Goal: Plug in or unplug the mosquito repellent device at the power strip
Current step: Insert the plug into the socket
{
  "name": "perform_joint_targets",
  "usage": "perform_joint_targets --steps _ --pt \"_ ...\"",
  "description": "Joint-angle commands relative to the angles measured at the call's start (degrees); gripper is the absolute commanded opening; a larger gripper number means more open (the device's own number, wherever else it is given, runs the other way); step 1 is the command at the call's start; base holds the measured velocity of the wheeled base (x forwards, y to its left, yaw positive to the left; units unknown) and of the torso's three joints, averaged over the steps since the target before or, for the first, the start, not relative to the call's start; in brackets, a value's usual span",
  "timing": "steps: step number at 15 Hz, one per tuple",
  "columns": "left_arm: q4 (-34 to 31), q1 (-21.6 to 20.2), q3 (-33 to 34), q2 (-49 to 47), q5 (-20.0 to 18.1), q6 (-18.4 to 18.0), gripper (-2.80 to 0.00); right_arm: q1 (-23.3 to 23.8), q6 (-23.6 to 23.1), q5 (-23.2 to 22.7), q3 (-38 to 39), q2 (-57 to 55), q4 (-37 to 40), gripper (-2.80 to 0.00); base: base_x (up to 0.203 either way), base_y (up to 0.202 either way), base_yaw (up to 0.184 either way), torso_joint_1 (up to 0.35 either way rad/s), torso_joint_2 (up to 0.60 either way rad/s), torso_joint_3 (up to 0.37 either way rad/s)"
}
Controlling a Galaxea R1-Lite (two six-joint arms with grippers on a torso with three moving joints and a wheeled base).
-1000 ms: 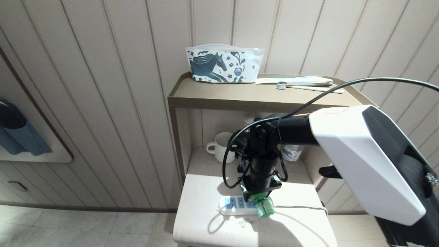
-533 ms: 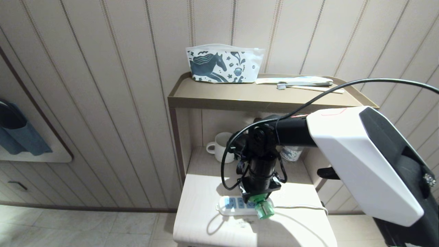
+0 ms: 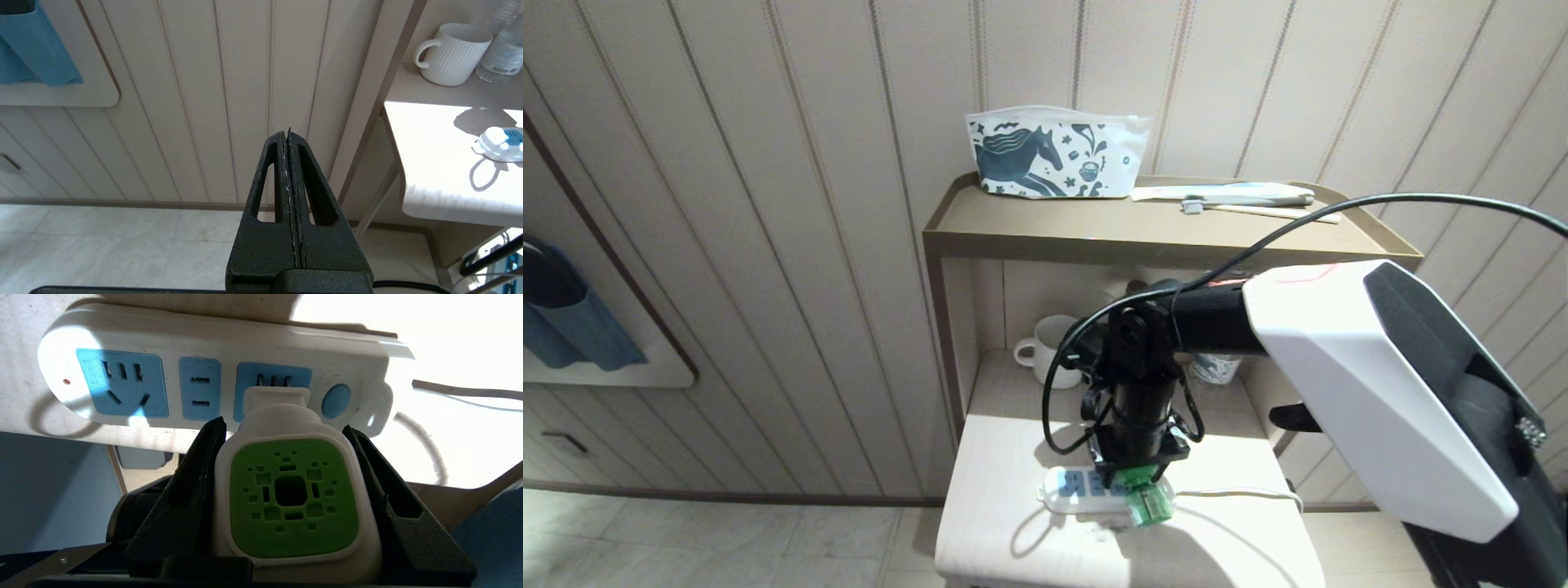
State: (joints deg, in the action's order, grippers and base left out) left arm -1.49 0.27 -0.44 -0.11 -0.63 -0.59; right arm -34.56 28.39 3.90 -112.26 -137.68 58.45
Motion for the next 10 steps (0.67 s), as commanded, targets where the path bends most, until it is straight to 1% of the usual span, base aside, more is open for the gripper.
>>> perform_joint_targets --steps 1,5,10 --pt "-0.01 0.00 0.00 0.02 -0.07 -0.03 -2.80 0.25 0.17 0.05 -0.06 -1.32 -0.08 -2.80 0.000 0.000 0.000 0.000 0.00 0.000" --pt "-0.01 0.00 0.00 -0.07 -0.07 -0.03 -2.80 0.63 0.09 0.05 -0.09 -2.07 -1.68 -2.80 0.000 0.000 0.000 0.000 0.00 0.000" --pt "-0.01 0.00 0.00 0.02 -0.07 -0.03 -2.80 1.69 0.00 -0.30 -0.50 -2.16 -1.68 -2.80 0.000 0.000 0.000 0.000 0.00 0.000"
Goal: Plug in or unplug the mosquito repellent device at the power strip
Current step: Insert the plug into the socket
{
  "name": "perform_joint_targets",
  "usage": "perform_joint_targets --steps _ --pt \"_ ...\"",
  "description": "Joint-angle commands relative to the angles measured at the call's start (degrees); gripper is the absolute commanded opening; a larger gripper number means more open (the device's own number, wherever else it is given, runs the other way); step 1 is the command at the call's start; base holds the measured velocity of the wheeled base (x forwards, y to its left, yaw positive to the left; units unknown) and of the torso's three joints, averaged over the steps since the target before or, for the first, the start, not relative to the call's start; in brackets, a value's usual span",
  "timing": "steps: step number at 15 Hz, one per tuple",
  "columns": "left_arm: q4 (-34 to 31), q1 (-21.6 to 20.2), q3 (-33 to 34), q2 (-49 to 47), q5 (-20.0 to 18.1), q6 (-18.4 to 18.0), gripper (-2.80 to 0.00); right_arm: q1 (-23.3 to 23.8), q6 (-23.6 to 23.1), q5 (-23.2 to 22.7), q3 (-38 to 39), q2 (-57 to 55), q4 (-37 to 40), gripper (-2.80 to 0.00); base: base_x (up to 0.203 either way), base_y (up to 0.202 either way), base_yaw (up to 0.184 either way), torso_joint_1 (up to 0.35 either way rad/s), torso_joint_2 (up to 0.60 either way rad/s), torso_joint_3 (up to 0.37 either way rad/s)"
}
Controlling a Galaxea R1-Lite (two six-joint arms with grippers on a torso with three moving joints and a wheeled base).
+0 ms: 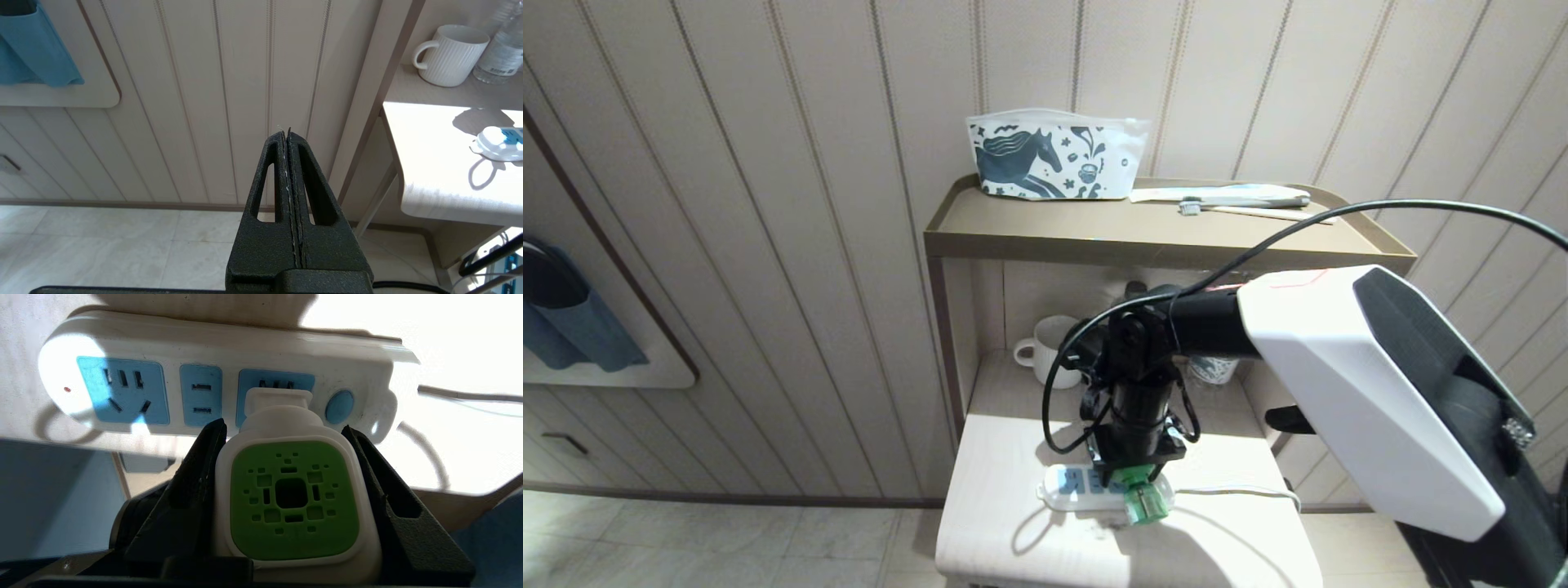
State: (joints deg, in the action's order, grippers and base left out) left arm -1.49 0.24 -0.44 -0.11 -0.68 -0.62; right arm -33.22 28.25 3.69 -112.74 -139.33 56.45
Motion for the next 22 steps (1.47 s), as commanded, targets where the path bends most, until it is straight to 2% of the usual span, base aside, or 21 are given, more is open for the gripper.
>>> perform_joint_targets --steps 1,7,17,22 --pt "-0.01 0.02 0.00 -0.07 -0.02 0.01 -2.80 0.79 0.14 -0.25 0.06 -0.76 0.66 -2.80 0.000 0.000 0.000 0.000 0.00 0.000" --pt "-0.01 0.02 0.00 -0.07 0.04 0.01 -2.80 2.81 0.14 -0.27 -0.03 -2.75 0.50 -2.80 0.000 0.000 0.000 0.000 0.00 0.000" --pt "-0.01 0.02 0.00 0.01 0.03 0.01 -2.80 2.46 0.15 -0.31 0.02 -4.76 1.56 -2.80 0.000 0.000 0.000 0.000 0.00 0.000" --pt "-0.01 0.02 0.00 0.02 0.02 0.01 -2.80 2.03 2.08 -0.27 0.07 -3.86 4.33 -2.80 0.000 0.000 0.000 0.000 0.00 0.000"
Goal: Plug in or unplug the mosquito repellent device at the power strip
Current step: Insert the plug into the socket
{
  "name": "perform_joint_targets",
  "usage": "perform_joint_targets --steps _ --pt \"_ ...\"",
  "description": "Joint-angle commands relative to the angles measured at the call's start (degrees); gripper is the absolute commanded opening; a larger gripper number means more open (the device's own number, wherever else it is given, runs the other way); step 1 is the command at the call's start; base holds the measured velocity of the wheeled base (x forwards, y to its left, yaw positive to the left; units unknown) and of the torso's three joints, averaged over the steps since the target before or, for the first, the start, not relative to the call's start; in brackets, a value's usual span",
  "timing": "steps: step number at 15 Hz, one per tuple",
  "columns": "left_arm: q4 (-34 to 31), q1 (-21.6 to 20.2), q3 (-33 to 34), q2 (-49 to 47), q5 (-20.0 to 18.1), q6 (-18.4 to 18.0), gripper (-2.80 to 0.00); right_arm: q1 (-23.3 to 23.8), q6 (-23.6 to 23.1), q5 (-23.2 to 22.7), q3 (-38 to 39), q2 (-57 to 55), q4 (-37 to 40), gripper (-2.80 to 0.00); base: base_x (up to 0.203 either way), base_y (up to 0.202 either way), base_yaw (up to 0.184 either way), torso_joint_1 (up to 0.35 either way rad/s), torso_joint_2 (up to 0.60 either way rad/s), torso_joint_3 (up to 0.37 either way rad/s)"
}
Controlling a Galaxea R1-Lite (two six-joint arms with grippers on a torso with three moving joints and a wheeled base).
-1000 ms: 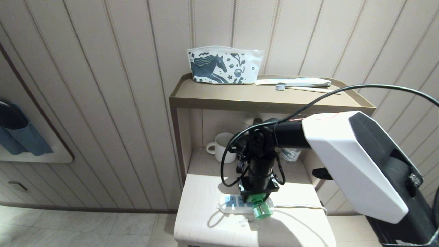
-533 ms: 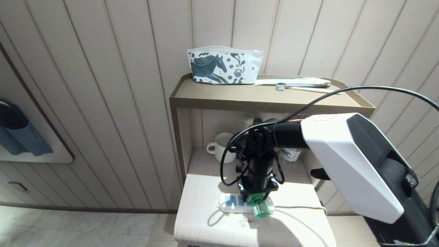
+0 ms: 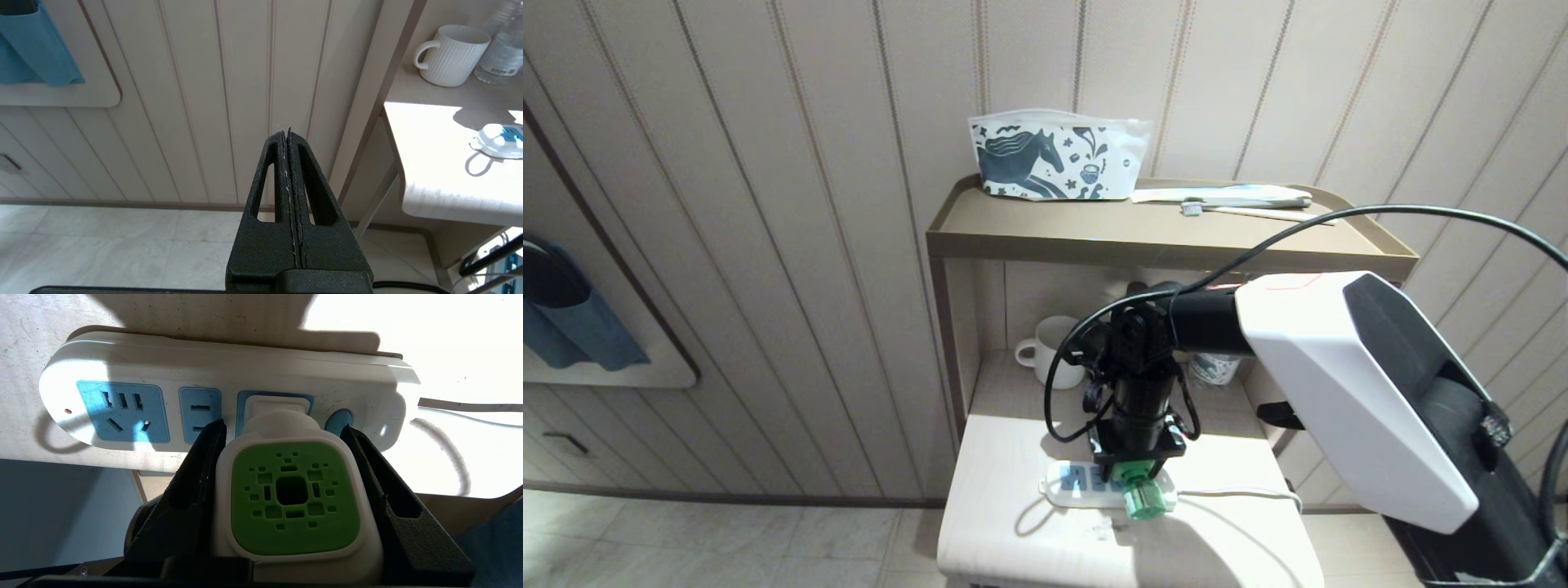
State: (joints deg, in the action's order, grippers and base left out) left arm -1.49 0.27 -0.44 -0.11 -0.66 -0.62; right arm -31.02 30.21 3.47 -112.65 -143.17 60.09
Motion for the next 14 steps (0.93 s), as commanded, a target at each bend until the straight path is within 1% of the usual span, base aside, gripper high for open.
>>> perform_joint_targets --steps 1,3,5,10,11,12,14 --pt "-0.01 0.00 0.00 -0.01 -0.01 0.01 -2.80 -0.18 0.33 -0.09 0.07 -0.10 0.82 -2.80 0.000 0.000 0.000 0.000 0.00 0.000" --pt "-0.01 0.00 0.00 -0.07 0.04 0.01 -2.80 -0.09 0.38 -0.05 0.07 -0.10 0.82 -2.80 0.000 0.000 0.000 0.000 0.00 0.000" --pt "-0.01 0.00 0.00 -0.06 -0.02 0.01 -2.80 0.43 1.96 -0.05 0.07 -0.18 0.92 -2.80 0.000 0.000 0.000 0.000 0.00 0.000" --pt "-0.01 0.00 0.00 -0.07 -0.04 0.01 -2.80 0.35 1.93 0.04 0.02 -0.10 0.54 -2.80 0.000 0.000 0.000 0.000 0.00 0.000" --pt "-0.01 0.00 0.00 -0.06 -0.04 0.01 -2.80 0.35 1.96 0.04 0.07 -0.10 0.53 -2.14 0.000 0.000 0.000 0.000 0.00 0.000" --pt "-0.01 0.00 0.00 -0.03 -0.04 0.01 -2.80 0.35 1.79 0.04 0.07 -0.01 0.47 0.00 0.000 0.000 0.000 0.000 0.00 0.000" --pt "-0.01 0.00 0.00 0.02 0.04 0.01 -2.80 0.44 1.87 0.04 0.07 -0.01 0.56 0.00 0.000 0.000 0.000 0.000 0.00 0.000"
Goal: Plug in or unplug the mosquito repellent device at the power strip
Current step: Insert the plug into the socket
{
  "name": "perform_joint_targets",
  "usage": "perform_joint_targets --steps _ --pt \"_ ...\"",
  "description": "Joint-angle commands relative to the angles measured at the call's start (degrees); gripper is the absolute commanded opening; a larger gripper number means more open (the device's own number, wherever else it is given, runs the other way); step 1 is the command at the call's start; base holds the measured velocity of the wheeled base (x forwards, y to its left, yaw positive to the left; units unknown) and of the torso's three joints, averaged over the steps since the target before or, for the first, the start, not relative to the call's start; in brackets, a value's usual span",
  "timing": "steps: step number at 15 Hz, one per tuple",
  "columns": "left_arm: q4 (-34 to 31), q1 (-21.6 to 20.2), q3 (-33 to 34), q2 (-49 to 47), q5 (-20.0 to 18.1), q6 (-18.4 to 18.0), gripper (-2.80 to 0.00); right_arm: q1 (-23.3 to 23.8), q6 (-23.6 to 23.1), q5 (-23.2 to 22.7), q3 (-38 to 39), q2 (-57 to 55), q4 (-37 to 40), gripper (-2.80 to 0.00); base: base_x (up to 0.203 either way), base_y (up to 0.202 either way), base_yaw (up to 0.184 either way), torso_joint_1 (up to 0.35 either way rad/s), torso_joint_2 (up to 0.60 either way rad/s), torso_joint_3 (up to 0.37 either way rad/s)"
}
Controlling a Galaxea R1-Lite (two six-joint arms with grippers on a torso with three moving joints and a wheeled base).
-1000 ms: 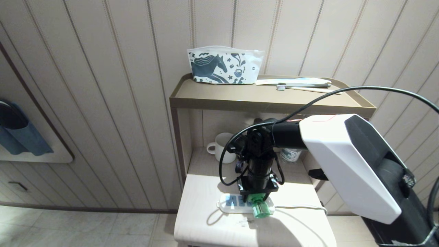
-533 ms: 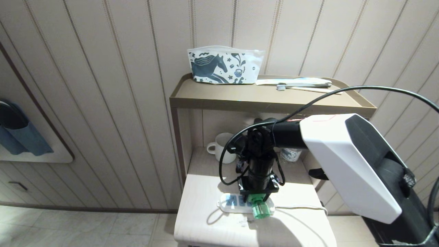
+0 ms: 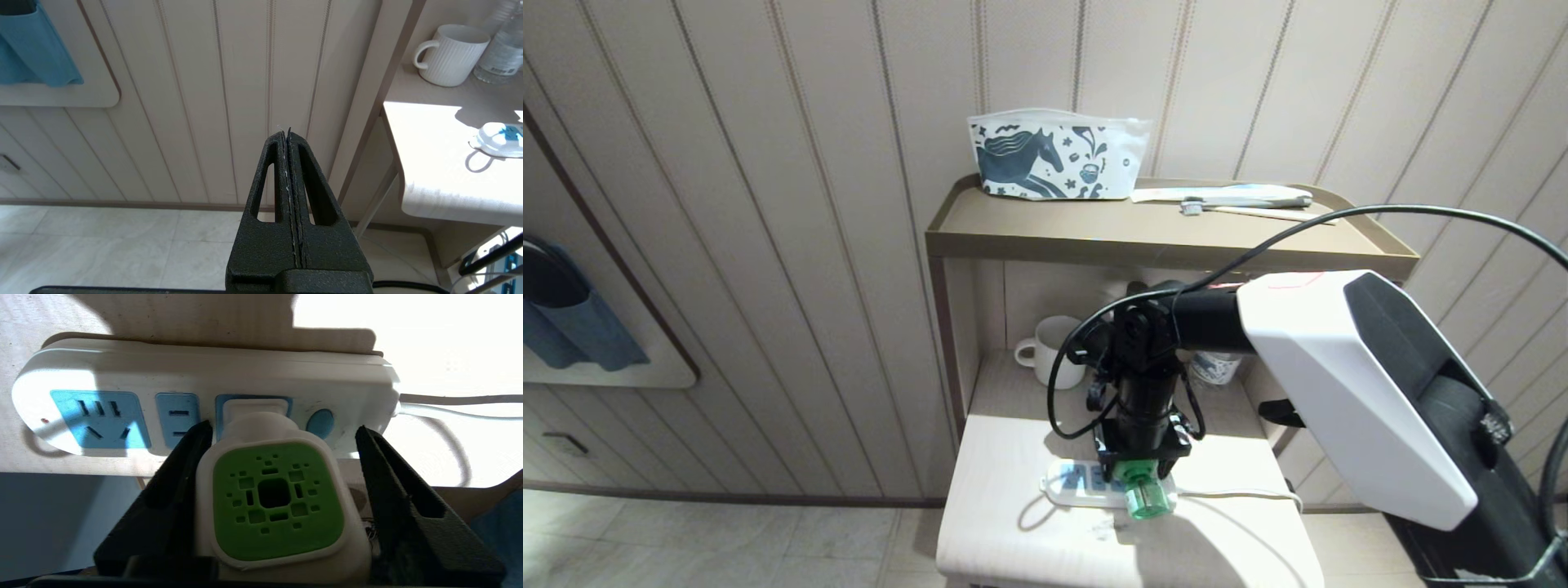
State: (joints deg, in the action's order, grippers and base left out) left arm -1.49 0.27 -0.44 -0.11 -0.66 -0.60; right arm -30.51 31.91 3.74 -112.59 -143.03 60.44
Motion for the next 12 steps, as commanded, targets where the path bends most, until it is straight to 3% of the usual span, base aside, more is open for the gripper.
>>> perform_joint_targets --steps 1,12 --pt "-0.01 0.00 0.00 -0.07 0.04 -0.02 -2.80 -0.07 0.25 -0.22 0.00 -0.14 0.20 0.00 0.000 0.000 0.000 0.000 0.00 0.000" --pt "-0.01 0.00 0.00 -0.07 -0.02 -0.02 -2.80 -0.38 0.54 -0.40 0.00 2.73 -0.32 0.00 0.000 0.000 0.000 0.000 0.00 0.000"
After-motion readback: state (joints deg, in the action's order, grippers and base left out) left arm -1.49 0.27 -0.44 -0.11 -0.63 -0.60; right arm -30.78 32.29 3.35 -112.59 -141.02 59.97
